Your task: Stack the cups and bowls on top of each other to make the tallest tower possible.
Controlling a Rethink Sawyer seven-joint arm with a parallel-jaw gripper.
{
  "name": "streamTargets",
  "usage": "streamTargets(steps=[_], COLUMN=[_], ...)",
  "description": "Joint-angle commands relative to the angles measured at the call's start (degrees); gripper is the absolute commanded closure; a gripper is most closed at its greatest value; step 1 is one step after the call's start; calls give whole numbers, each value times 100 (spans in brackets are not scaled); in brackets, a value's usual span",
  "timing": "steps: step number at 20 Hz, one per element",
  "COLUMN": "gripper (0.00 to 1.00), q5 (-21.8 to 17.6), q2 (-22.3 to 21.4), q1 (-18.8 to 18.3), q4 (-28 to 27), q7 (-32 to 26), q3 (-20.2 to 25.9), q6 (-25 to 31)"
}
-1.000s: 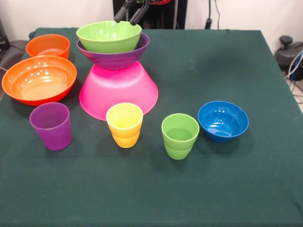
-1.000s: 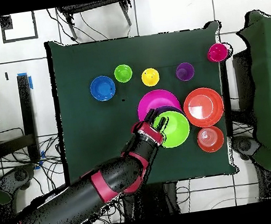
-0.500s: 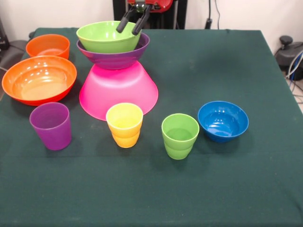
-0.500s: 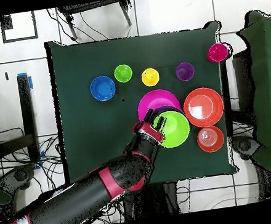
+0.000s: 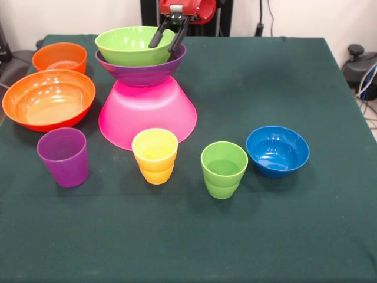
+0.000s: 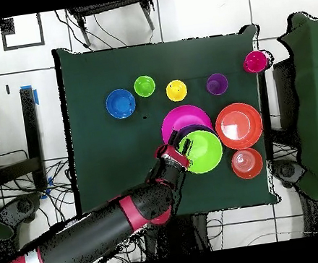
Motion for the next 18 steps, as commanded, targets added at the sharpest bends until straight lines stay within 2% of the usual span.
streamTargets(steps=[1, 13, 18], gripper=[0, 0, 0], q5=[210, -47, 193], q2=[216, -51, 68], q1=[-98, -106, -88], q4=[-183, -224, -370], q7=[-694, -720, -766], q3=[1050, 978, 960], q6=[-268, -207, -104])
